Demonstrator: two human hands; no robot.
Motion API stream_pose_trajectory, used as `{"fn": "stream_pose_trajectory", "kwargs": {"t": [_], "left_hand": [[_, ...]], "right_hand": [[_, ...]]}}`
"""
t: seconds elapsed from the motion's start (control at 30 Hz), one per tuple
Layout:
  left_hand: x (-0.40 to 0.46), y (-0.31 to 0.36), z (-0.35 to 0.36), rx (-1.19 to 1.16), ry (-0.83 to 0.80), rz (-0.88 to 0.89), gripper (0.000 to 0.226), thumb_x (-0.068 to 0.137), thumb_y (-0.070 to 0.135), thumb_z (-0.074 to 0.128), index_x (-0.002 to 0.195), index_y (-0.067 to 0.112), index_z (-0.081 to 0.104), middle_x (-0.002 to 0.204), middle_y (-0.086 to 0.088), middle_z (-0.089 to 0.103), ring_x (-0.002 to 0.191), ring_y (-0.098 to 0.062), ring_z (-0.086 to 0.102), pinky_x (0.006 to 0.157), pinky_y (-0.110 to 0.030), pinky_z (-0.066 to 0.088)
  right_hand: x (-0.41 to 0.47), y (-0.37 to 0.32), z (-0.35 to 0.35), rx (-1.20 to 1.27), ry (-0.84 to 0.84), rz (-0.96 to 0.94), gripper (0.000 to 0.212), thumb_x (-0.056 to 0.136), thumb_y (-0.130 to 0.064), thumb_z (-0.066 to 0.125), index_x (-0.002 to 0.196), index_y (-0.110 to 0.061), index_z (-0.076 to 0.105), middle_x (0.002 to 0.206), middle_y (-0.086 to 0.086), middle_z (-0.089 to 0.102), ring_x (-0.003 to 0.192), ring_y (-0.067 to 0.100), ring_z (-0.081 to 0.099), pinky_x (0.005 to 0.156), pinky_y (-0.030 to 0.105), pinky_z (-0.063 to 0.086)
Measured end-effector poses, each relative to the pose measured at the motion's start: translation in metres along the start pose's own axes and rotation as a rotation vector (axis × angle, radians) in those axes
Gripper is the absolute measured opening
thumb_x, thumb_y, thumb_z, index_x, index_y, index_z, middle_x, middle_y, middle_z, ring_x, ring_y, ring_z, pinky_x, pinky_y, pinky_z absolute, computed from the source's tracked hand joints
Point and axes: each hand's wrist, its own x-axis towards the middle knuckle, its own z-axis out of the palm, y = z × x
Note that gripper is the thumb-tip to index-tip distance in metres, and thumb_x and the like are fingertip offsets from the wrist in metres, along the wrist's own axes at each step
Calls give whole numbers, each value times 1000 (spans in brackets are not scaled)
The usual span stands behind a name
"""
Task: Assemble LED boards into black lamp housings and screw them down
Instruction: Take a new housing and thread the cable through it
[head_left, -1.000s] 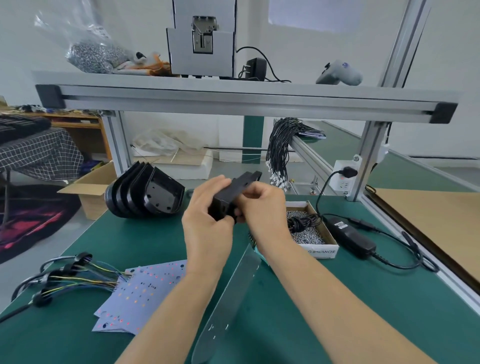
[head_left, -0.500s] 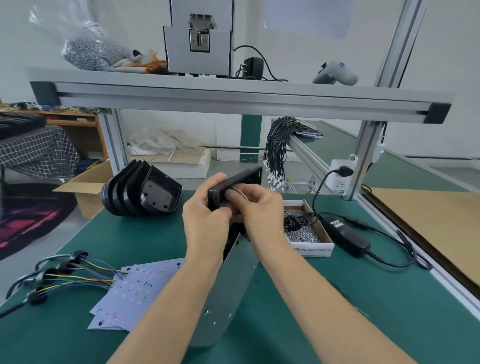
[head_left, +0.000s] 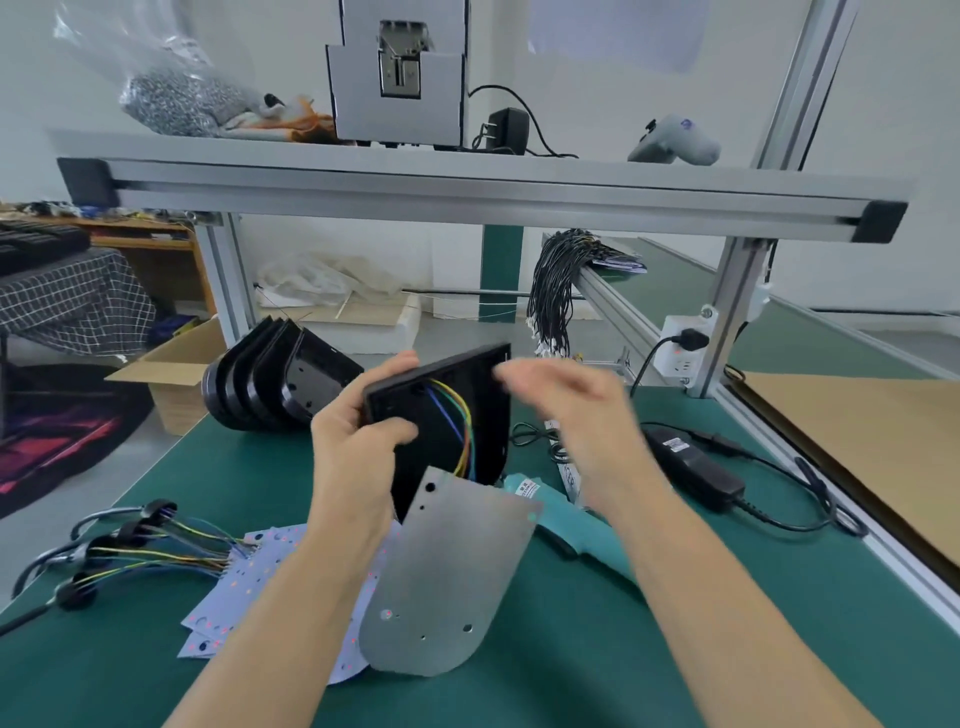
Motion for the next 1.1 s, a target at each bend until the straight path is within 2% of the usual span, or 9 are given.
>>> {"fn": "stream_pose_trajectory", "kwargs": {"t": [0.07,0.23,0.3,0.4,0.57,0.77,0.9,0.97,1.1], "left_hand": [[3,2,-6,-89,-64,-53,55,72,-24,46,97,14,76,102,-11,74,91,-24,70,80,-35,59],[-1,5,4,-118,-307,-108,28,70,-2,60,96,2,70,110,-11,72,103,-24,68,84,-28,56],[-1,5,6,-100,-364,-116,26,72,-1,59,97,0,67,113,-11,71,108,-24,67,88,-30,54],[0,9,3,-43,-392,-135,23,77,-5,55,95,3,68,119,-7,69,115,-22,63,96,-32,51],[-16,8,4,-10,-469,-61,29,77,-8,57,85,12,75,112,-7,72,109,-17,66,86,-22,51],[-1,-3,4,109,98,-226,29,85,-11,55,77,14,69,67,-1,71,64,-19,65,58,-28,54],[13,-13,-13,85,321,-304,26,86,-10,55,80,13,64,79,-6,67,81,-25,59,79,-41,52],[13,-17,-17,63,338,-353,24,86,-10,55,82,12,64,84,-9,67,84,-27,60,87,-46,51],[8,-22,-17,31,293,-396,22,85,-10,56,83,11,64,85,-11,69,75,-25,65,77,-39,55]], "right_hand": [[16,-1,-20,-59,240,145,27,93,-37,58,80,-22,75,76,-8,67,64,3,54,58,15,43],[33,2,7,163,-379,783,42,89,-52,55,78,-15,72,84,8,74,72,18,66,72,25,53],[35,2,13,250,-458,765,36,88,-40,58,65,-17,72,65,1,70,59,14,65,63,21,54],[42,8,14,286,-298,686,40,101,-14,40,67,-11,61,47,-3,62,43,6,60,45,14,49],[63,20,15,303,-3,629,28,101,-17,47,75,-9,54,47,0,48,32,5,40,34,13,32],[50,35,11,114,-1,631,18,99,-23,53,86,-12,61,66,1,65,56,13,61,63,29,52],[16,33,-10,-240,202,317,22,95,-32,55,114,-22,58,101,-7,63,86,6,59,76,20,47],[-14,34,-11,-359,70,171,14,91,-33,60,104,-29,64,98,-18,65,88,-3,59,76,12,43],[-60,49,0,-376,-272,351,10,90,-26,65,81,-27,69,75,-18,66,68,-3,56,65,7,41]]}}
